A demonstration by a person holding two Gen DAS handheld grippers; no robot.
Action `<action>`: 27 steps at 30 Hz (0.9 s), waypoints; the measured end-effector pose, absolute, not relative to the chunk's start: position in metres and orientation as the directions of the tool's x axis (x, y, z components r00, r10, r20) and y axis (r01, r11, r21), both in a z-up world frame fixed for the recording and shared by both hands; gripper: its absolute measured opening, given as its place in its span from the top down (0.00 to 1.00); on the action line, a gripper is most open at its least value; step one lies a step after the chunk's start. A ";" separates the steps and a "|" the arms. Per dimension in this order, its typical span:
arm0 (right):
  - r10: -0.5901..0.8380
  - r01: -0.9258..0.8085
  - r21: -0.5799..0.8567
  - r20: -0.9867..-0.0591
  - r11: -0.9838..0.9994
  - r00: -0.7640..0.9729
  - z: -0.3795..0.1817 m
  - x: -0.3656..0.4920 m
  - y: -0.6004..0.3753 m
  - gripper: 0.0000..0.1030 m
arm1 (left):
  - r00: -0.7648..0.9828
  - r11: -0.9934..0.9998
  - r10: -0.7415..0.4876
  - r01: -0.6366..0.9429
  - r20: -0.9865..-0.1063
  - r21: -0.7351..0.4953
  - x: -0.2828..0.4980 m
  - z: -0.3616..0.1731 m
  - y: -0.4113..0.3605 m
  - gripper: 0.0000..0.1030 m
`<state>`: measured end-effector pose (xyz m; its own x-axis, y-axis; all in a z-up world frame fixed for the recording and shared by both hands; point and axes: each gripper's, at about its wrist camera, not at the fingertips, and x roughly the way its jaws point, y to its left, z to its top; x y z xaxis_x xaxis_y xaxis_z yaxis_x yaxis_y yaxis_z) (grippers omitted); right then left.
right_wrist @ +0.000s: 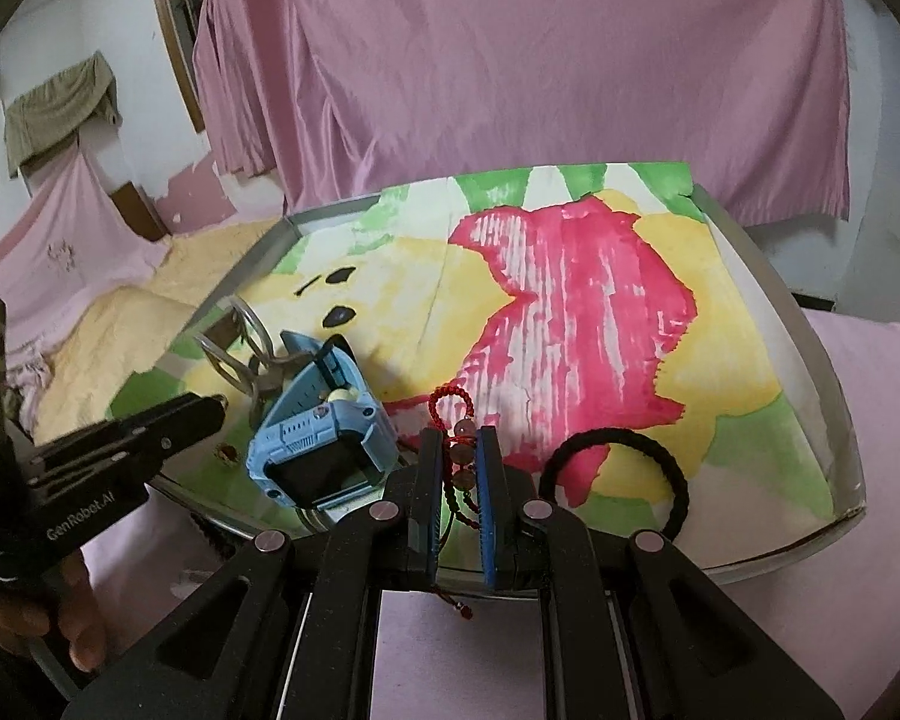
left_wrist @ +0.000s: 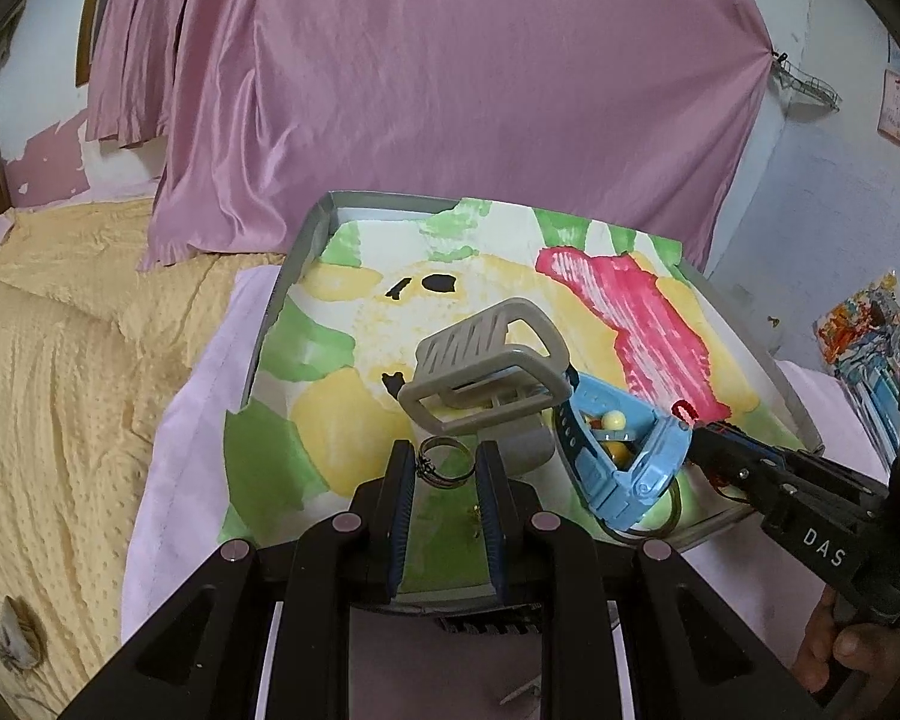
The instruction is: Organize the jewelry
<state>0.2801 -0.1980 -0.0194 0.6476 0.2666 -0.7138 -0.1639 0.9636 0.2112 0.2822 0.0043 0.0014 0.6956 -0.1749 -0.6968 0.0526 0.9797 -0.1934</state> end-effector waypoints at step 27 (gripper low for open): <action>0.256 -0.162 0.229 -0.479 0.960 0.840 0.024 0.208 -0.218 0.33 | 0.831 0.963 -0.191 0.056 -0.523 -0.263 0.234 0.034 0.027 0.19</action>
